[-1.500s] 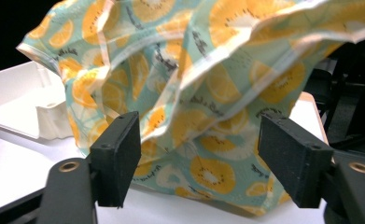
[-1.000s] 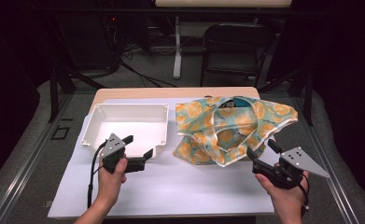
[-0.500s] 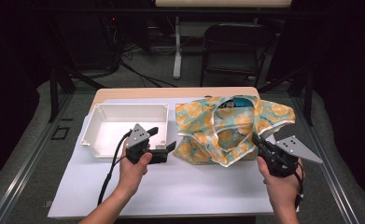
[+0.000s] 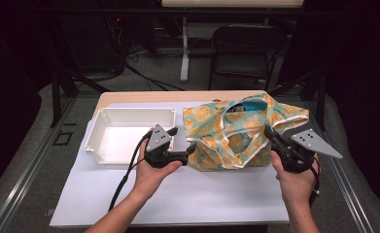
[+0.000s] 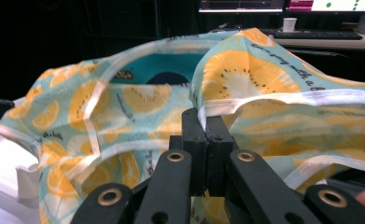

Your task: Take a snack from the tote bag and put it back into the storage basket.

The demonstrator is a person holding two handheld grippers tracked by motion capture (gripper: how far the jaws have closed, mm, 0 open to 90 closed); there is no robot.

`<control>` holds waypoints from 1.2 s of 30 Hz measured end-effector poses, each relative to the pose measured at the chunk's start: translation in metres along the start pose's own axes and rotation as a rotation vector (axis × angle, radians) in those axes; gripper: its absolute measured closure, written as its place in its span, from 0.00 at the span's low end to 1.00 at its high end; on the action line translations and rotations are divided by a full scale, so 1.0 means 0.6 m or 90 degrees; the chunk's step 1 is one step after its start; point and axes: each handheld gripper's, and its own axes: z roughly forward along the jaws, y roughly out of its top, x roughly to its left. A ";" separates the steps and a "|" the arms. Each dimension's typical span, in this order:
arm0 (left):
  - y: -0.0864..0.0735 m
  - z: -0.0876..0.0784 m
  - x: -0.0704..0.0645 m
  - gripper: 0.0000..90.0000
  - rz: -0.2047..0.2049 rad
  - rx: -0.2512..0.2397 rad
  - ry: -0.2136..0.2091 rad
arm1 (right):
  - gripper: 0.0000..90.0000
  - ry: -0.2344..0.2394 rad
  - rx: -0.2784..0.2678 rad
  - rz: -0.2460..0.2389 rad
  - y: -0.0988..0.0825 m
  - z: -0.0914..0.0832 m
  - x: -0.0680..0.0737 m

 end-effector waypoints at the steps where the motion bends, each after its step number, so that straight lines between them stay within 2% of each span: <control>1: 0.004 0.001 -0.004 0.23 0.010 -0.003 0.013 | 1.00 0.009 -0.004 0.000 0.005 0.005 0.001; 4: 0.009 -0.004 -0.005 0.27 0.004 -0.022 0.015 | 1.00 0.014 -0.015 0.001 0.011 0.009 0.005; 6: 0.010 -0.009 -0.009 0.33 0.000 -0.035 0.008 | 0.99 0.020 -0.017 0.005 0.014 0.012 0.006; 10: 0.009 -0.015 -0.029 0.45 0.024 -0.041 -0.024 | 0.99 0.028 -0.003 0.004 0.010 0.019 0.010; 12: 0.008 -0.009 -0.037 0.48 0.040 -0.028 -0.021 | 0.99 0.038 0.002 0.006 0.008 0.023 0.012; 15: 0.006 0.000 -0.036 0.46 0.038 -0.018 0.015 | 0.99 0.046 0.004 0.000 0.009 0.026 0.017; 19: 0.008 0.005 -0.029 0.44 0.030 -0.020 0.030 | 0.95 0.045 0.010 -0.005 0.009 0.026 0.019; 21: 0.014 0.010 -0.029 0.44 0.049 -0.020 0.047 | 0.89 0.048 0.016 -0.004 0.006 0.027 0.015; 22: 0.017 0.012 -0.029 0.43 0.058 -0.016 0.053 | 0.83 0.060 0.022 0.001 0.005 0.026 0.010; 25: 0.032 0.026 -0.029 0.42 0.066 -0.013 0.064 | 0.81 0.062 0.018 0.011 0.004 0.024 0.007; 26: 0.035 0.031 -0.028 0.39 0.069 -0.016 0.064 | 0.81 0.056 0.021 0.010 0.005 0.022 0.005; 28: 0.041 0.047 -0.024 0.31 0.086 -0.017 0.037 | 0.86 0.049 0.017 0.008 0.006 0.021 0.003; 29: 0.041 0.047 -0.024 0.28 0.086 -0.017 0.037 | 0.86 0.049 0.017 0.008 0.006 0.021 0.003; 30: 0.041 0.053 -0.023 0.28 0.090 -0.016 0.022 | 0.88 0.047 0.020 0.007 0.006 0.020 0.002; 31: 0.042 0.063 -0.021 0.23 0.093 -0.006 0.021 | 0.92 0.051 0.026 0.005 0.006 0.021 -0.001; 34: 0.043 0.075 -0.019 0.26 0.084 0.006 0.030 | 0.97 0.061 0.028 0.011 0.004 0.023 -0.005; 36: 0.044 0.084 -0.013 0.35 0.080 0.024 0.031 | 0.99 0.063 0.029 0.009 0.002 0.023 -0.007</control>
